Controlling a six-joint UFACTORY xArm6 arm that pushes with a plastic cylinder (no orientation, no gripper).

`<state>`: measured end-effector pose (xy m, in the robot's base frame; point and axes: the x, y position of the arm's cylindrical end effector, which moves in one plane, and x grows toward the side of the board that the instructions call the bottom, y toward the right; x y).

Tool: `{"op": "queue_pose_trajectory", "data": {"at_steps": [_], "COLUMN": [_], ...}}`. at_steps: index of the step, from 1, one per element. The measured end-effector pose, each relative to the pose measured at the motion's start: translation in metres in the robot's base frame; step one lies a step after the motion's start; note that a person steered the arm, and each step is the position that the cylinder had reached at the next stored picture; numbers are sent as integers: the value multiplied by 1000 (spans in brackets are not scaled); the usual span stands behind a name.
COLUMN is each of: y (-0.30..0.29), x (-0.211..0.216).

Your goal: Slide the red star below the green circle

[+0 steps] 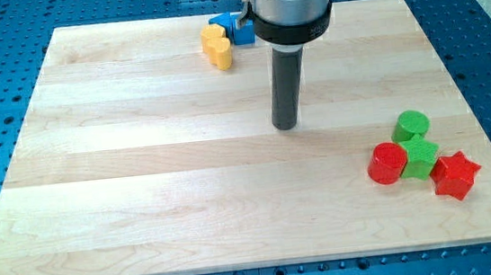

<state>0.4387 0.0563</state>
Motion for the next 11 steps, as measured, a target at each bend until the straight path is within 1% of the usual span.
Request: {"op": "queue_pose_trajectory", "data": {"at_steps": [1,2,3,4,5,6,7,8,9,10,11], "y": [6,65,150,232,282,267,220,166,140,140,101], "x": [-10,-50,-33,14,101,123,135,135,138,141,138]}}
